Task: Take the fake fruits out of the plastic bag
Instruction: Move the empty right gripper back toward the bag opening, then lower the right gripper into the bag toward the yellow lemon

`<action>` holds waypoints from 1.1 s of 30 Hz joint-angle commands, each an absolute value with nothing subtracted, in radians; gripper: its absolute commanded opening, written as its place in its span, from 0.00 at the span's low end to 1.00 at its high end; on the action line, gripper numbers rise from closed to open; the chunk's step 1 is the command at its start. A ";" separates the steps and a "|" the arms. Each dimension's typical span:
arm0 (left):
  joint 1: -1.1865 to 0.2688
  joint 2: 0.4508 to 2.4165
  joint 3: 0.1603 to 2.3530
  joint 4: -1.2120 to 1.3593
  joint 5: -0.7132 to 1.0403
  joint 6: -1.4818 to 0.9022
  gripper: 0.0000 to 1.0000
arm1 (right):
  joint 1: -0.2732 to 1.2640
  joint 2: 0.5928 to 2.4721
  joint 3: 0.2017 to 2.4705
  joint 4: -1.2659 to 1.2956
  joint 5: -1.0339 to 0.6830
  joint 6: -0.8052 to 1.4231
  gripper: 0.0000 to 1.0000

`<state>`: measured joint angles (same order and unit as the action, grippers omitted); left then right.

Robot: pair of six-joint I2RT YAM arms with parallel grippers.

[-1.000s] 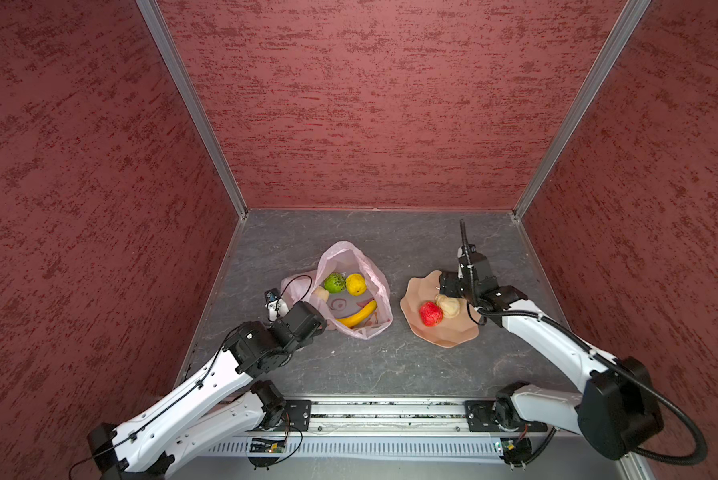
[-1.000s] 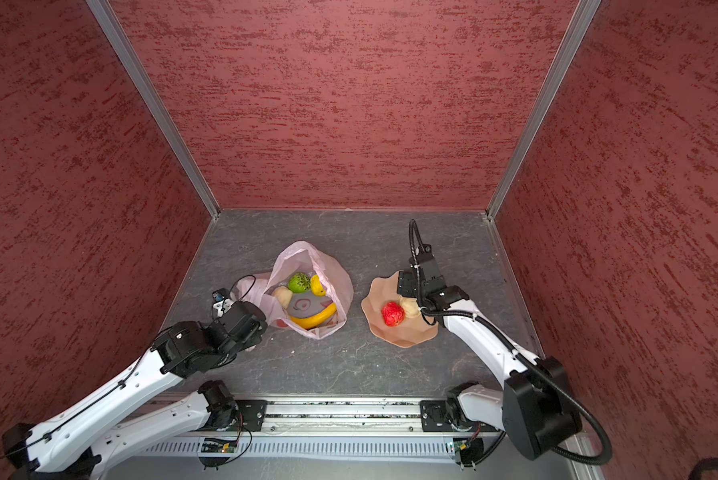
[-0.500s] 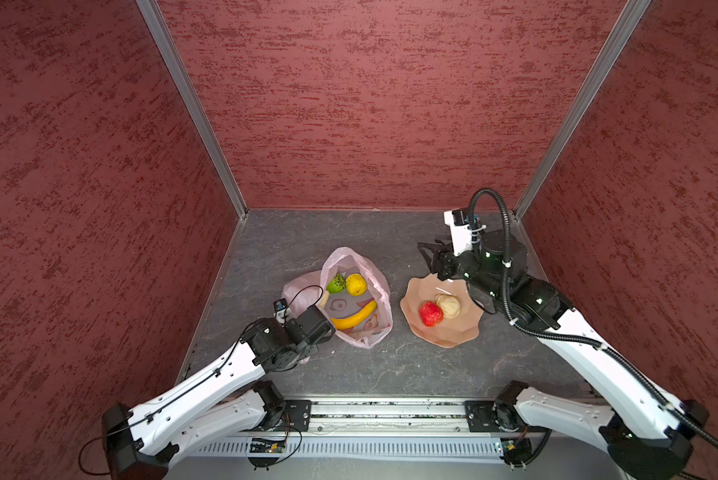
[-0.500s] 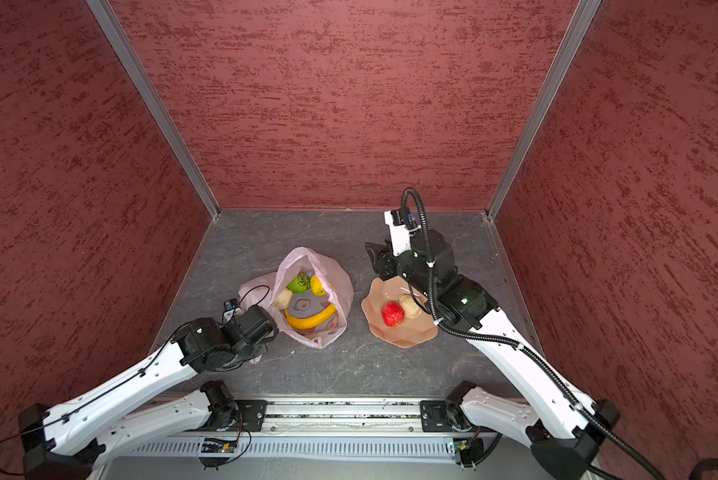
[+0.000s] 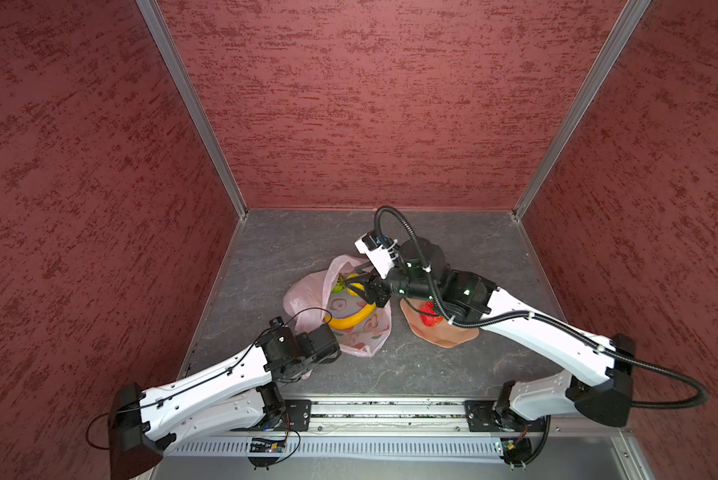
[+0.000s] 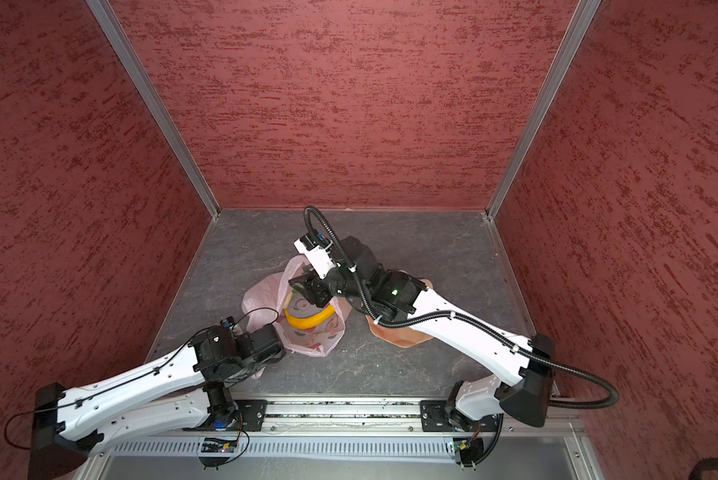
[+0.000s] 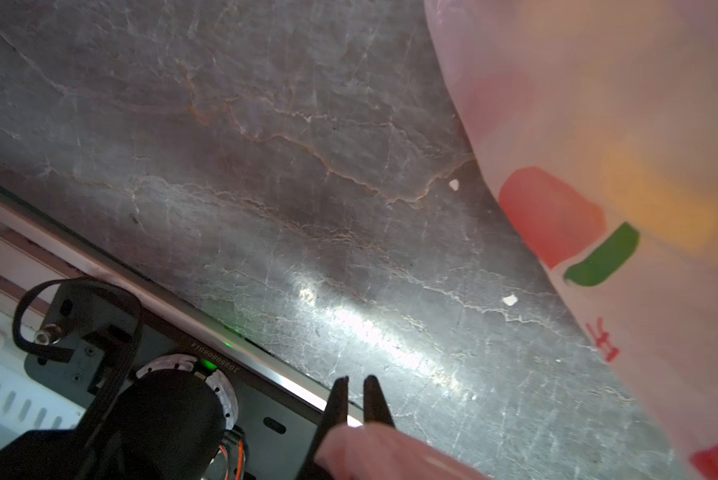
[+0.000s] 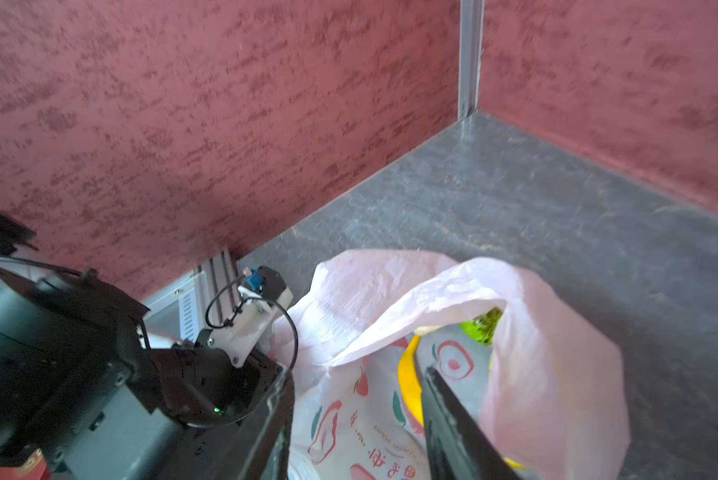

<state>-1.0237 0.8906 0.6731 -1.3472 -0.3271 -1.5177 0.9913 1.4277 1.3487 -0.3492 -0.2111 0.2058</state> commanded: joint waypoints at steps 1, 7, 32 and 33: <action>-1.049 0.871 0.644 -1.354 -0.311 -1.629 0.11 | 1.012 1.448 1.311 -0.259 -0.286 0.278 0.47; -1.056 0.885 0.655 -1.337 -0.336 -1.635 0.11 | 1.028 1.533 1.315 -0.298 -0.276 0.277 0.44; -1.080 0.704 0.668 -1.300 -0.518 -1.619 0.12 | 1.053 1.640 1.622 -0.557 -0.182 0.244 0.31; -1.080 0.698 0.663 -1.291 -0.520 -1.614 0.12 | 1.053 1.658 1.636 -0.575 -0.181 0.249 0.31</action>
<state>-1.0767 0.7128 0.6811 -1.3128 -0.4831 -1.6260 1.0443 1.6073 1.6047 -0.4980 -0.1867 0.2375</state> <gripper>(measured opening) 0.116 0.312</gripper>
